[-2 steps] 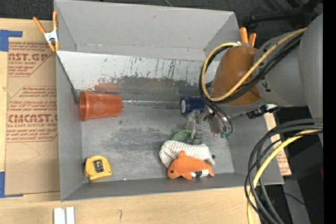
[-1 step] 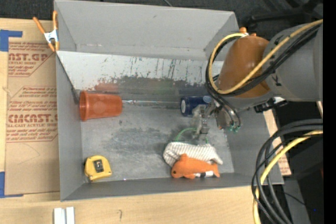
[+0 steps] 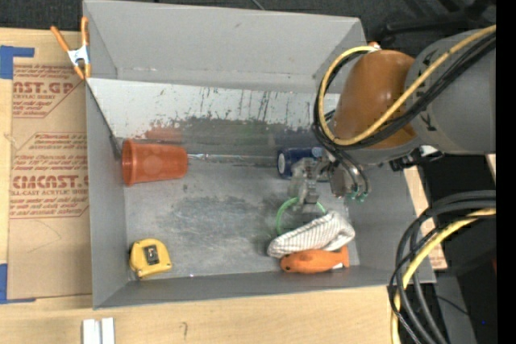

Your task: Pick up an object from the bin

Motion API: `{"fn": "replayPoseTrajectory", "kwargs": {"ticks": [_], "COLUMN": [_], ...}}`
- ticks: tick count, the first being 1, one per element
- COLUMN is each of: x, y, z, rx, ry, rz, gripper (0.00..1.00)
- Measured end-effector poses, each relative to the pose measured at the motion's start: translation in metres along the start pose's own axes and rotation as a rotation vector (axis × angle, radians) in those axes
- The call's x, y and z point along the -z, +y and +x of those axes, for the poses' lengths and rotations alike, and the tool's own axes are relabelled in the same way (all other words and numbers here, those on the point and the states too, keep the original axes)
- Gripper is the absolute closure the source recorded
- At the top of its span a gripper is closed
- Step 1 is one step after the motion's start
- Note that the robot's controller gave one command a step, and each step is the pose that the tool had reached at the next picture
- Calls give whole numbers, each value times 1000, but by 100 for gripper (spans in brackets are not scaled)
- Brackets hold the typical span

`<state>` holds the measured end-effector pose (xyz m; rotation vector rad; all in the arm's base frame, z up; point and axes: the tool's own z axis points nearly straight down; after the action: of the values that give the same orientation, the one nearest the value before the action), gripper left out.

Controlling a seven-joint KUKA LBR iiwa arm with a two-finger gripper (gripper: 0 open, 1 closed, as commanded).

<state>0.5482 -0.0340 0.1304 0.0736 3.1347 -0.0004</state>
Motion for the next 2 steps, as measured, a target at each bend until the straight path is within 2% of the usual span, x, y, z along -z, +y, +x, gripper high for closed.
{"fn": "replayPoseTrajectory", "kwargs": {"ticks": [1,2], "x": [45,69], "y": [-13,-7], "z": [-19,-15], "rx": [3,-6], "ry": [9,-3], "rz": [-2,1], "gripper": [100,100]}}
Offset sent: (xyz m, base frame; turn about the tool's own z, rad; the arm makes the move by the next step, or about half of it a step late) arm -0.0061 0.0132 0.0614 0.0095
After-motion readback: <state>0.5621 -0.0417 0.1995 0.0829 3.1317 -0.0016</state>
